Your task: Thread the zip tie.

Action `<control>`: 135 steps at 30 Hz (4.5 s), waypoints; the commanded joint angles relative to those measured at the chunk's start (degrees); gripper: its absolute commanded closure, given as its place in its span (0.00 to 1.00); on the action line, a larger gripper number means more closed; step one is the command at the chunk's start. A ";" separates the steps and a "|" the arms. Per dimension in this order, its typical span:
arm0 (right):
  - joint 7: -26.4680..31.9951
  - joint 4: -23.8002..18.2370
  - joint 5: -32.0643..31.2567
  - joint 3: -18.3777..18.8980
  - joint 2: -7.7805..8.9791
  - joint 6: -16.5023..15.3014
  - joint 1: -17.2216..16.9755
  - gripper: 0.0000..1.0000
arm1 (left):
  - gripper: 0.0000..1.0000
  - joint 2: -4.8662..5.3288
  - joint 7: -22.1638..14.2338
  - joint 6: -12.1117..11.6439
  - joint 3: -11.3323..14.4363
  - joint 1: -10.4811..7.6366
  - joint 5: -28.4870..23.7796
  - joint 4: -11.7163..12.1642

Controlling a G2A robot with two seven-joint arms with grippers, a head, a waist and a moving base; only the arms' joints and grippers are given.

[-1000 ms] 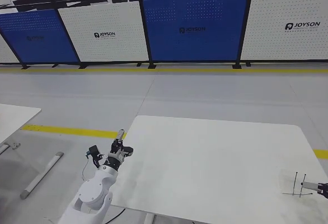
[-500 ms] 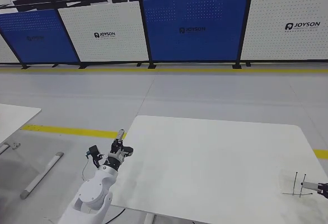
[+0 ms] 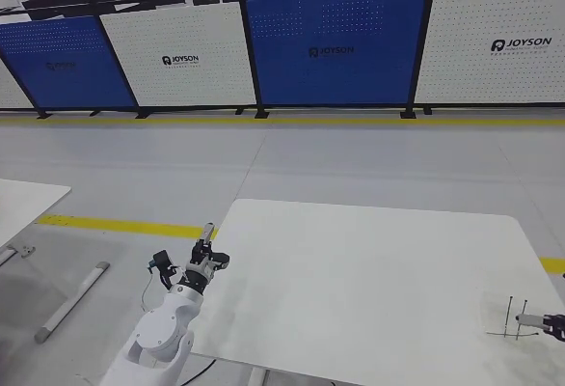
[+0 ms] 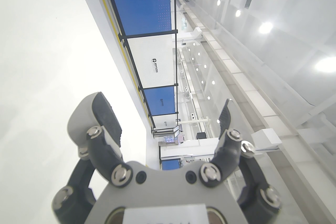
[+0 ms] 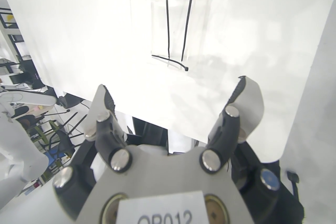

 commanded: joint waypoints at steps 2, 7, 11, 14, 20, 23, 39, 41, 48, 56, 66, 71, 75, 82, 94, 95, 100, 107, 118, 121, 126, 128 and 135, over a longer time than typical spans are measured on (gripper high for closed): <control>0.00 -0.01 0.02 0.05 -0.01 -0.02 -0.04 0.00 | 0.00 0.00 0.00 0.00 0.00 0.00 0.00 0.00; 0.00 1.03 2.45 -1.18 -0.28 0.23 0.37 0.00 | 0.00 0.00 0.00 0.00 0.00 0.00 0.00 0.00; 0.00 4.13 5.43 -3.52 0.06 -1.43 2.53 0.00 | 0.00 0.00 0.00 0.00 0.00 0.00 0.00 0.00; 0.00 5.17 4.14 -4.95 0.55 0.90 4.01 0.29 | 0.00 0.00 0.00 0.00 0.00 0.00 0.00 0.00; 0.00 6.79 4.03 -7.26 1.12 3.44 5.97 0.62 | 0.00 0.00 0.00 0.00 0.00 0.00 0.00 0.00; 0.00 7.64 3.66 -8.63 1.26 4.65 7.17 0.74 | 0.00 0.00 0.00 0.00 0.00 0.00 0.00 0.00; 0.00 8.63 1.00 -14.10 1.27 9.17 11.08 0.77 | 0.00 0.00 0.00 0.00 0.00 0.00 0.00 0.00; 0.00 9.05 0.91 -14.83 1.20 9.24 11.67 0.80 | 0.00 0.00 0.00 0.00 0.00 0.00 0.00 0.00; 0.00 10.70 0.82 -17.24 1.04 9.36 13.78 0.78 | 0.00 0.00 0.00 0.00 0.00 0.00 0.00 0.00; 0.00 11.84 1.02 -19.42 1.02 9.28 15.53 0.78 | 0.00 0.00 0.00 0.00 0.00 0.00 0.00 0.00; 0.00 12.93 0.75 -21.91 1.06 9.79 17.59 1.00 | 0.00 0.00 0.00 0.00 0.00 0.00 0.00 0.00; 0.00 12.94 1.05 -21.44 1.50 9.70 17.65 1.00 | 0.00 0.00 0.00 0.00 0.00 0.00 0.00 0.00; 0.00 12.24 1.16 -20.84 1.90 9.88 17.11 1.00 | 0.00 0.00 0.00 0.00 0.00 0.00 0.00 0.00; -1.72 10.23 0.94 -19.30 2.33 10.06 15.73 1.00 | 0.00 0.00 0.00 0.00 0.00 0.00 0.00 0.00; -7.92 6.38 8.67 -7.55 4.55 6.28 5.53 1.00 | 0.00 0.00 0.00 0.00 0.00 0.00 0.00 0.00; -8.63 6.26 9.94 -5.98 4.77 5.09 4.11 1.00 | 0.00 0.00 0.00 0.00 0.00 0.00 0.00 0.00; -11.23 3.85 16.37 2.13 5.70 -2.01 -4.57 1.00 | 0.00 0.00 0.00 0.00 0.00 0.00 0.00 0.00; -10.92 3.44 17.63 3.48 5.82 -3.84 -6.19 1.00 | 0.00 0.00 0.00 0.00 0.00 0.00 0.00 0.00; -12.65 3.33 19.80 3.86 5.58 -4.76 -6.63 1.00 | 0.00 0.00 0.00 0.00 0.00 0.00 0.00 0.00; -12.90 1.99 23.39 5.70 5.49 -7.56 -8.12 1.00 | 0.00 0.00 0.00 0.00 0.00 0.00 0.00 0.00; -11.63 -4.81 27.77 7.00 5.31 -7.90 -10.41 1.00 | 0.00 0.00 0.00 0.00 0.00 0.00 0.00 0.00; -11.44 -7.89 28.17 6.47 5.21 -6.25 -10.43 1.00 | 0.00 0.00 0.00 0.00 0.00 0.00 0.00 0.00; -4.89 -13.47 22.66 -5.42 4.24 -0.93 -1.93 1.00 | 0.00 0.00 0.00 0.00 0.00 0.00 0.00 0.00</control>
